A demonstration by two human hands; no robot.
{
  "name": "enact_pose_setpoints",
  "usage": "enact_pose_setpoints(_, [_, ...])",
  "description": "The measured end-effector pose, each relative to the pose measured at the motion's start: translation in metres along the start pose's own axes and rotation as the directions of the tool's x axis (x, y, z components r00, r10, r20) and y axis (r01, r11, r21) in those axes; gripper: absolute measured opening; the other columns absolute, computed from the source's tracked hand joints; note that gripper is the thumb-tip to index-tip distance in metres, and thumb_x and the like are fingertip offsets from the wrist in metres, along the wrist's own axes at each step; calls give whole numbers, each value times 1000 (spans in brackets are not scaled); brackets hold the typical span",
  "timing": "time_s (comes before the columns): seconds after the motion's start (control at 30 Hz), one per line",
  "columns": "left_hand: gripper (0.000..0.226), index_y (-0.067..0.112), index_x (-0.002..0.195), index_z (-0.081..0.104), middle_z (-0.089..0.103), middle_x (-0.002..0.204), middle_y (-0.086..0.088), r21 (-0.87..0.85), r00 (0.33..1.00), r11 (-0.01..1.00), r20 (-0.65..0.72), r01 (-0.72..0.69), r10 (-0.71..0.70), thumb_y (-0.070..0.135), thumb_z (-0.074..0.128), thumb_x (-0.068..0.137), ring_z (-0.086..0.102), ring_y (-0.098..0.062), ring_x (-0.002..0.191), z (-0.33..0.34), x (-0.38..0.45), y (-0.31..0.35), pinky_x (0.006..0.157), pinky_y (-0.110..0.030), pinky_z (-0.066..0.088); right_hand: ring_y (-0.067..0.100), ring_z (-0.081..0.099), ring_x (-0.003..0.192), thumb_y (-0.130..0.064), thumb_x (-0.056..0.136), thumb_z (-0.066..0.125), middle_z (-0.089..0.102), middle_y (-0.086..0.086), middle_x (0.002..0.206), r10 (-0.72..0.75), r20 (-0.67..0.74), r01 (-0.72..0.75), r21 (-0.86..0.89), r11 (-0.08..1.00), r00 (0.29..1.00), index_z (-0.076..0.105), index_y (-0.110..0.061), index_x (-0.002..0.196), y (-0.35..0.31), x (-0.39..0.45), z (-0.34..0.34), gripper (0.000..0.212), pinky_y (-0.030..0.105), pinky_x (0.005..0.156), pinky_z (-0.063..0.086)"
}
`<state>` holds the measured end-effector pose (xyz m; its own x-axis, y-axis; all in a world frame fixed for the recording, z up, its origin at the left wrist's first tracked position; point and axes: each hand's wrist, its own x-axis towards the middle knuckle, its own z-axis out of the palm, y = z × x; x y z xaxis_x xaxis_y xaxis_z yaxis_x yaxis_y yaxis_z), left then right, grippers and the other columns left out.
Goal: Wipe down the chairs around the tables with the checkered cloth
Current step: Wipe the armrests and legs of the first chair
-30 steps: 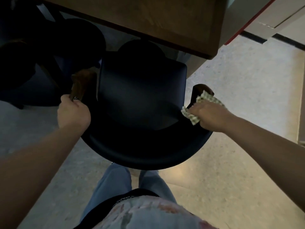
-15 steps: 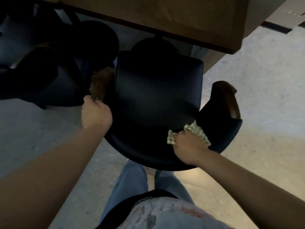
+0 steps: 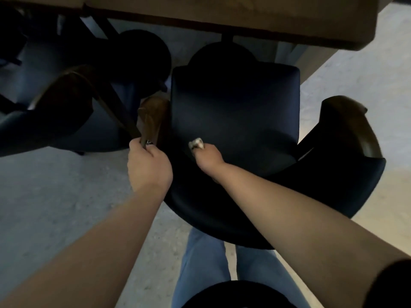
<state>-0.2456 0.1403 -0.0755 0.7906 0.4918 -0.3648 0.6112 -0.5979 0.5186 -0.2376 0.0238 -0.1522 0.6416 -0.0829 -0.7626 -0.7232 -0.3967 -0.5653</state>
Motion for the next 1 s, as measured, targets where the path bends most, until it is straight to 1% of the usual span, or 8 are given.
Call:
enact_pose_setpoints(0.13, [30, 17, 127, 47, 59, 117, -9, -8, 1000, 1000, -4, -2, 2, 25, 35, 100, 55, -30, 105, 0, 0, 1, 79, -35, 36, 27, 57, 94, -2, 86, 42, 64, 13, 103, -137, 94, 142, -41, 989, 986, 65, -7, 98, -25, 17, 24, 27, 25, 73, 38])
enact_pose_setpoints(0.23, [30, 18, 126, 47, 58, 119, -10, -11, 1000, 1000, 14, 1, -1, 25, 35, 100, 55, -31, 106, -2, -1, 2, 83, -39, 42, 22, 55, 85, 6, 83, 42, 58, -1, 80, -203, 172, 221, -93, 971, 964, 56, -19, 70, -15, 17, 16, 31, 11, 61, 39])
enact_pose_setpoints(0.4, [33, 17, 130, 45, 57, 122, -11, -19, 999, 1000, 34, 12, -11, 27, 35, 100, 56, -32, 108, -4, -3, 4, 90, -46, 46, 17, 57, 89, 6, 84, 45, 63, 4, 90, -148, 346, 271, -343, 899, 927, 68, -14, 92, 36, 4, -19, 32, 17, 70, 37])
enact_pose_setpoints(0.5, [31, 16, 128, 46, 57, 121, -11, -26, 1000, 1000, 28, 5, -4, 25, 35, 100, 55, -30, 106, -4, -5, 5, 81, -38, 40, 18, 59, 89, 6, 83, 45, 62, 2, 87, -59, 407, 272, -489, 829, 911, 63, -20, 83, 61, -4, -48, 31, 22, 70, 39])
enact_pose_setpoints(0.6, [30, 16, 126, 47, 57, 120, -12, -21, 1000, 1000, 28, 4, -3, 25, 35, 100, 55, -32, 105, -4, -5, 5, 79, -36, 36, 24, 64, 94, -1, 85, 47, 68, 11, 94, 58, 419, 278, -694, 664, 906, 67, -8, 89, 81, -8, -90, 21, 29, 74, 45])
enact_pose_setpoints(0.73, [30, 15, 127, 46, 56, 122, -13, 6, 1000, 1000, 25, 8, -8, 25, 35, 101, 54, -34, 109, -3, -4, 6, 79, -38, 36, 28, 65, 99, -16, 85, 53, 68, 12, 105, 173, 316, 230, -892, 388, 933, 69, -18, 93, 93, -12, -153, 17, 28, 74, 45])
enact_pose_setpoints(0.83, [31, 15, 128, 45, 56, 123, -13, 3, 999, 1000, 34, 10, -10, 25, 35, 101, 54, -34, 109, -3, -3, 5, 82, -40, 38, 28, 63, 106, -22, 88, 54, 65, 13, 114, 209, 224, 185, -964, 189, 952, 66, -15, 103, 88, -6, -196, 20, 27, 79, 44])
enact_pose_setpoints(1.0, [31, 14, 127, 45, 55, 123, -14, 3, 1000, 1000, 29, 2, -2, 25, 35, 100, 53, -35, 110, -2, -3, 5, 83, -40, 38, 28, 60, 108, -25, 92, 47, 67, 15, 112, 107, 151, 146, -988, 56, 983, 68, -9, 103, 76, -6, -241, 28, 28, 96, 43])
